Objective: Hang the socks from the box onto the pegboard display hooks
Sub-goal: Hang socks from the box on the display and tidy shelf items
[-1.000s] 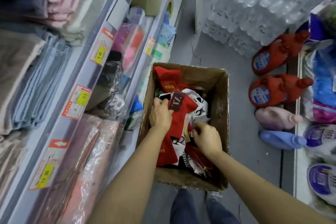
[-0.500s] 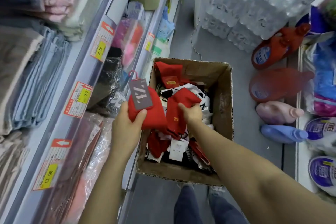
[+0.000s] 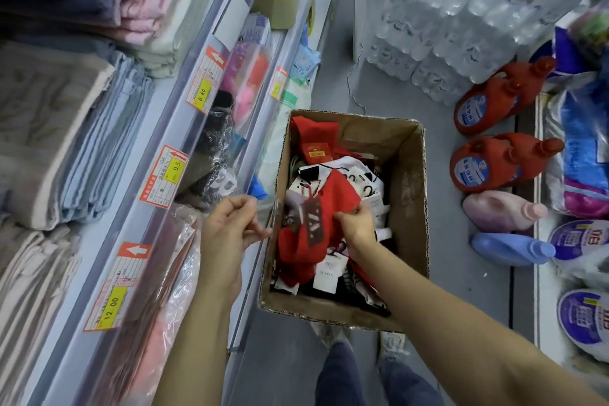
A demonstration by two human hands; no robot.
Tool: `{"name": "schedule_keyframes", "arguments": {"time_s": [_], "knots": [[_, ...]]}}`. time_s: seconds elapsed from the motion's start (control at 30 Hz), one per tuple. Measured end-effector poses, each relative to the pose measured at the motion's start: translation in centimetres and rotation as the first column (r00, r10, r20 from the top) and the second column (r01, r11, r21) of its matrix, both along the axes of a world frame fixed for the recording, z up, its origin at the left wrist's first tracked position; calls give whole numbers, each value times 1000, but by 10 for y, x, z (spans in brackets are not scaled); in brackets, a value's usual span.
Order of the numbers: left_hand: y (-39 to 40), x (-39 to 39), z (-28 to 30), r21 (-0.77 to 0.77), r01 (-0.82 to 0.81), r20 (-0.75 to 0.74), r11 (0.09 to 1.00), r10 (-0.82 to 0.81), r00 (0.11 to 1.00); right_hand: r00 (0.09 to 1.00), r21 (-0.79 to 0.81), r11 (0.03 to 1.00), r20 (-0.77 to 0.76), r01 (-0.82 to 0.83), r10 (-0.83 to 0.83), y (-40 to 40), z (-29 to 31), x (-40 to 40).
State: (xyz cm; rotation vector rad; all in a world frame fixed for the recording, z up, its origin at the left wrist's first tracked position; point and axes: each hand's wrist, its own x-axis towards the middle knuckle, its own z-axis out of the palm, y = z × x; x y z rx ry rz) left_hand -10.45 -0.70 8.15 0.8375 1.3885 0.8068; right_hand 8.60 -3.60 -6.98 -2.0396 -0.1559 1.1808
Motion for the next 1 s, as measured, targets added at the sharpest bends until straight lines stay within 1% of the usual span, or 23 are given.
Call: {"name": "schedule_keyframes", "arguments": {"time_s": [0.07, 0.1, 0.13, 0.17, 0.2, 0.27, 0.3, 0.33, 0.43, 0.5, 0.53, 0.57, 0.6, 0.67, 0.73, 0.8, 0.87, 0.9, 1.0], "knots": [[-3, 11, -1, 39, 82, -105, 996, -78, 991, 998, -43, 998, -50, -45, 43, -25, -2, -6], [-7, 20, -4, 33, 163, -149, 986, -157, 976, 996, -52, 997, -78, -56, 52, -34, -3, -8], [-11, 29, -10, 2, 277, -214, 961, -270, 939, 994, -42, 997, -97, -60, 56, -39, -4, -9], [-16, 39, -20, -47, 397, -291, 917, -393, 873, 994, -32, 997, -94, -66, 63, -39, -1, -9], [-21, 47, -31, -96, 501, -362, 860, -499, 787, 994, -14, 997, -80, -76, 74, -39, 0, -8], [-31, 61, -57, -194, 632, -462, 750, -638, 616, 992, 28, 994, -50, -110, 112, -35, 7, -7], [-36, 66, -69, -243, 652, -500, 718, -669, 550, 990, 38, 991, -52, -128, 130, -34, 8, -6], [-41, 70, -77, -284, 644, -540, 710, -674, 504, 988, 45, 989, -55, -143, 146, -33, 8, -6], [-50, 74, -88, -315, 533, -693, 785, -574, 436, 979, 2, 984, -106, -177, 176, -26, 11, 0], [-56, 71, -86, -302, 515, -745, 803, -535, 398, 982, -32, 987, -108, -158, 153, -21, 14, 6], [-59, 70, -83, -282, 517, -755, 808, -520, 400, 985, -9, 992, -121, -127, 125, -17, 15, 9], [-61, 68, -79, -260, 517, -761, 816, -503, 410, 981, 25, 995, -167, -92, 95, -14, 21, 11], [-62, 67, -75, -230, 511, -767, 828, -477, 428, 971, 59, 996, -226, -63, 75, -9, 24, 14], [-61, 64, -66, -147, 477, -782, 866, -397, 480, 957, 144, 989, -281, -27, 67, -3, 31, 20], [-58, 61, -56, -13, 427, -789, 904, -271, 551, 954, 264, 963, -274, -51, 126, -2, 43, 28], [-57, 57, -45, 92, 357, -761, 930, -166, 627, 947, 347, 931, -249, -110, 204, -10, 54, 35], [-56, 52, -41, 104, 277, -702, 955, -127, 701, 944, 328, 931, -224, -161, 243, -23, 56, 39], [-55, 51, -41, 81, 253, -676, 964, -133, 724, 943, 303, 941, -240, -152, 230, -29, 54, 40], [-51, 47, -46, 39, 248, -627, 968, -170, 760, 933, 261, 963, -327, -63, 150, -37, 48, 31]]}}
